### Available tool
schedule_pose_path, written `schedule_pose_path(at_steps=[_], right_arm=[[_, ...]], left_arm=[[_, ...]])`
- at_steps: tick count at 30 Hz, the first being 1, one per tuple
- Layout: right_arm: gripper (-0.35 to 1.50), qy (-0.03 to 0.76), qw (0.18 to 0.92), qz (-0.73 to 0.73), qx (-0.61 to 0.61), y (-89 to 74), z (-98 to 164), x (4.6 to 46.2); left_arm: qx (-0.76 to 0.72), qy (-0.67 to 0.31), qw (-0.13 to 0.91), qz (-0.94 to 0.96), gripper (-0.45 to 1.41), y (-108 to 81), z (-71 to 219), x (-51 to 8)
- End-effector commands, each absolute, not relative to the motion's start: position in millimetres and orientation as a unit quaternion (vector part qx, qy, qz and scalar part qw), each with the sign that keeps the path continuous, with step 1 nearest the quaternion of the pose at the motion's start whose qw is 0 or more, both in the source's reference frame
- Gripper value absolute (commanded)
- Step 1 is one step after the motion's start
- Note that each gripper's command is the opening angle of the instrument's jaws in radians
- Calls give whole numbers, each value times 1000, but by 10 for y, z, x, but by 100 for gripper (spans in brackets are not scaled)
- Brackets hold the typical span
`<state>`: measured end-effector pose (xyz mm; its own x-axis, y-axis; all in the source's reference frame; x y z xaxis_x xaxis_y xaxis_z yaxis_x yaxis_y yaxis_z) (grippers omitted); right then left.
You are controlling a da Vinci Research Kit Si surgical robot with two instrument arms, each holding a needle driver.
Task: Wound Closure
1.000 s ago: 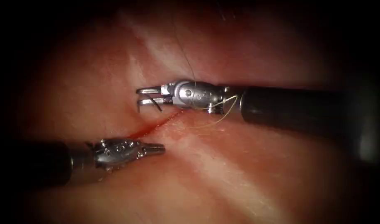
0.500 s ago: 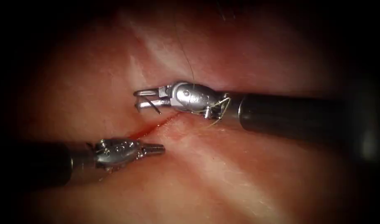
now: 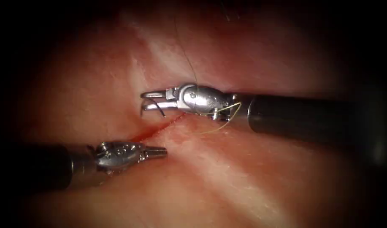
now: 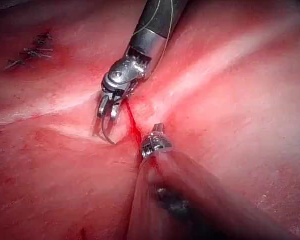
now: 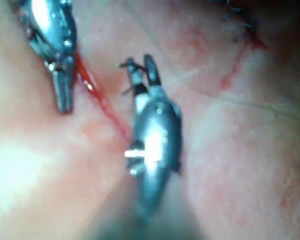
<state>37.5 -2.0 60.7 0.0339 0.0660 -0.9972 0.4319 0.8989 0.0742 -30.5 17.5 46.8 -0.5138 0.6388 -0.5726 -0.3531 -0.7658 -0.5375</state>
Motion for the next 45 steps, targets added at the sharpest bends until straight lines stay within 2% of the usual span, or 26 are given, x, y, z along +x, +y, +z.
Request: schedule_pose_path(at_steps=[1,12,21,35,45], right_arm=[[-35,682,695,-137,184,-25,613,384],[-35,674,697,-152,193,-34,617,386],[-35,697,696,-118,122,14,584,379],[-35,701,694,-109,121,32,577,396],[-35,715,680,-145,74,33,564,391]], left_arm=[[-398,-180,291,851,-5,174,475,-310],[-398,-179,291,851,-6,173,475,-311],[-397,-179,291,852,-6,171,476,-313],[-394,-178,290,854,-6,170,480,-314],[-395,-178,290,854,-6,169,480,-312]])
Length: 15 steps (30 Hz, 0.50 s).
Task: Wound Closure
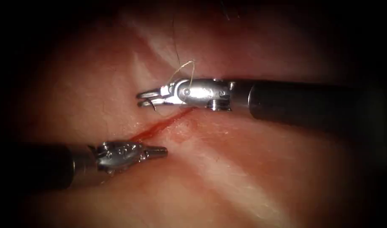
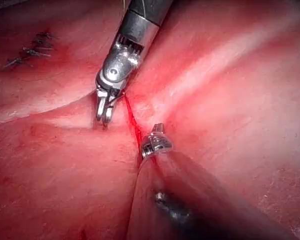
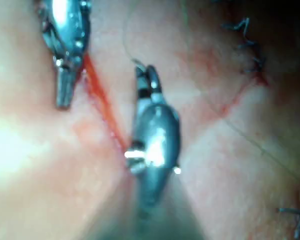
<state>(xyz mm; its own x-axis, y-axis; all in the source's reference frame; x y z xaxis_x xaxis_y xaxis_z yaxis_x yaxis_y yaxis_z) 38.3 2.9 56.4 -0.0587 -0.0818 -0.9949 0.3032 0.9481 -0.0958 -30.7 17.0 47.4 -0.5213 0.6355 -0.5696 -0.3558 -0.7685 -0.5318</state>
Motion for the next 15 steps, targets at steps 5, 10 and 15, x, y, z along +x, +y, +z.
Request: schedule_pose_path(at_steps=[5,10,15], right_arm=[[-35,722,673,-151,59,30,569,387],[-35,731,663,-157,36,31,567,384],[-35,737,658,-156,27,34,565,384]], left_arm=[[-395,-178,289,854,-6,169,480,-311],[-395,-179,289,854,-6,169,480,-310],[-395,-179,289,854,-6,169,480,-310]])
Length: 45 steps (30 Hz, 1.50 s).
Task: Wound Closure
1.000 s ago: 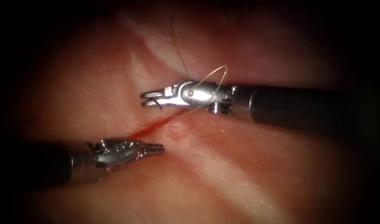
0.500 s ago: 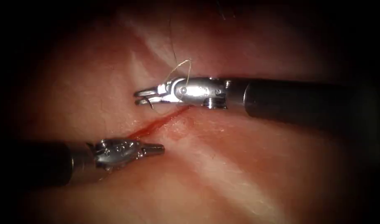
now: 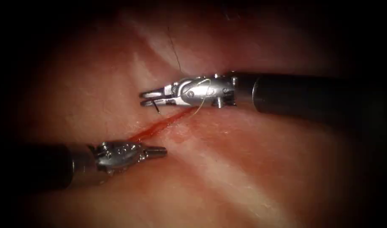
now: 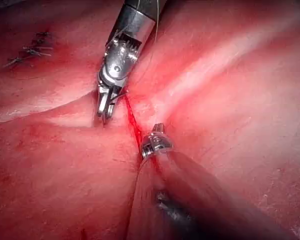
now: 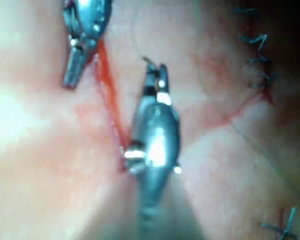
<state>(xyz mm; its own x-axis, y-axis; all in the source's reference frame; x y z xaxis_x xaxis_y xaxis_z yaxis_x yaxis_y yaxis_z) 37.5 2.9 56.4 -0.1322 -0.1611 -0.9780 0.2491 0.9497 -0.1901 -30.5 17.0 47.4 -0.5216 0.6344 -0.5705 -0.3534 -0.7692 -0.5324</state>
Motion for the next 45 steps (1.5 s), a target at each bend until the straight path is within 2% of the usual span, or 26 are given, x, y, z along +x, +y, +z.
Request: schedule_pose_path(at_steps=[1,32,45], right_arm=[[-35,739,655,-155,21,37,562,384],[-35,744,653,-145,8,49,557,377],[-35,731,670,-75,106,69,566,391]], left_arm=[[-395,-179,289,854,-6,169,480,-310],[-393,-177,290,855,-6,168,481,-313],[-392,-177,290,855,-6,168,481,-314]])
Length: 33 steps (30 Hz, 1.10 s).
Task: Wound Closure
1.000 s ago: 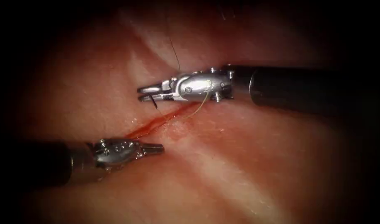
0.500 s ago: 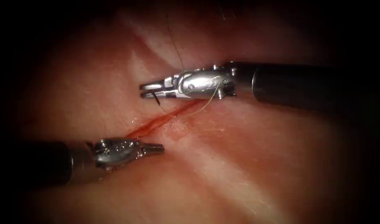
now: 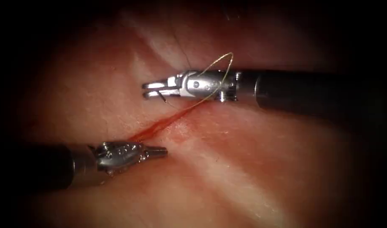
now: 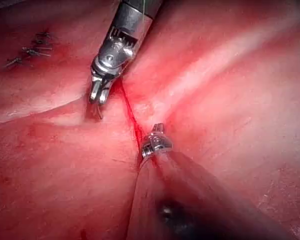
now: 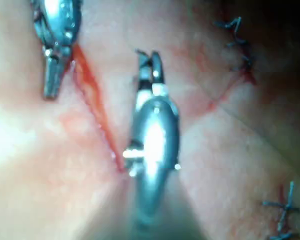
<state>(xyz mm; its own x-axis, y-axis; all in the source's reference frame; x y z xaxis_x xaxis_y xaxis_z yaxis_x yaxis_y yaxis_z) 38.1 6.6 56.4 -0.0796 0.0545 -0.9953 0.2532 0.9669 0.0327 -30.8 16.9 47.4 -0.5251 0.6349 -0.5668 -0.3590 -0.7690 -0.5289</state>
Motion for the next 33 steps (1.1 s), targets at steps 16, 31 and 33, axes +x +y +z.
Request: schedule_pose_path(at_steps=[16,31,33], right_arm=[[-35,676,693,-27,249,86,582,424],[-35,630,696,21,343,65,582,413],[-35,617,697,34,364,63,583,413]], left_arm=[[-392,-177,290,855,-6,167,480,-312],[-392,-177,290,855,-6,167,480,-312],[-392,-177,290,855,-6,167,480,-312]])
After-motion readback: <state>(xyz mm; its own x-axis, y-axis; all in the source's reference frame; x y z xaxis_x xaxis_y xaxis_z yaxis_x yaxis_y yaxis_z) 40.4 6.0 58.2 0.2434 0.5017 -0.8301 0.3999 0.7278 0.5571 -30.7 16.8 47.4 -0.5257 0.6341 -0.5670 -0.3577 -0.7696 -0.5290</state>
